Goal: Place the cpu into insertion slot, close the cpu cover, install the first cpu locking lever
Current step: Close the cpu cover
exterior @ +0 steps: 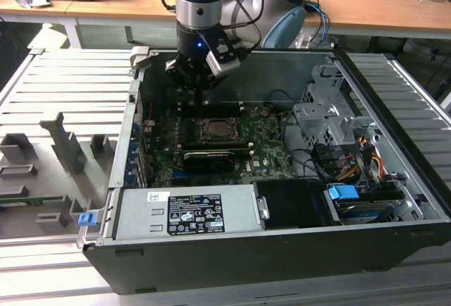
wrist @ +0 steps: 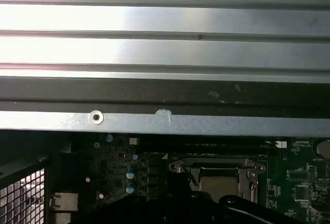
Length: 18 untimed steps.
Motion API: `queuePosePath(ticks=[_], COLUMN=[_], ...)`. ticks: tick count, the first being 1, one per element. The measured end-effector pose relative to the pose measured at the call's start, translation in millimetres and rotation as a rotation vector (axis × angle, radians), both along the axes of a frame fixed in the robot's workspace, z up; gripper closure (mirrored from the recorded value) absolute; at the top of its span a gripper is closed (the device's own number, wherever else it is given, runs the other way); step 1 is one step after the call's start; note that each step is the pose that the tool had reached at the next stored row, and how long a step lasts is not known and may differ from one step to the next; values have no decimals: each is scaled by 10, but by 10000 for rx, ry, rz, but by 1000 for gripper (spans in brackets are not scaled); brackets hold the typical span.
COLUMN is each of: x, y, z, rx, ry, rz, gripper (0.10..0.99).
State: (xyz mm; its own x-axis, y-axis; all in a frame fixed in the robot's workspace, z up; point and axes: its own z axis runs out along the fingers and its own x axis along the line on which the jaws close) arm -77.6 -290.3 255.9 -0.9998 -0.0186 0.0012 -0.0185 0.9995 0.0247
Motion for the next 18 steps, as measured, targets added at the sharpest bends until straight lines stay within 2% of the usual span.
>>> queuePosePath(ticks=[2, 3, 4, 11, 14, 18], x=[21, 99, 99, 103, 107, 176], y=[0, -1, -12, -12, -12, -13], z=[-1, -11, -59, -79, -94, -165], rx=[1, 340, 745, 743, 752, 763], ry=[-1, -1, 12, 20, 29, 36], rz=[0, 0, 351, 569, 834, 1089], gripper=[980, 980, 980, 980, 980, 980])
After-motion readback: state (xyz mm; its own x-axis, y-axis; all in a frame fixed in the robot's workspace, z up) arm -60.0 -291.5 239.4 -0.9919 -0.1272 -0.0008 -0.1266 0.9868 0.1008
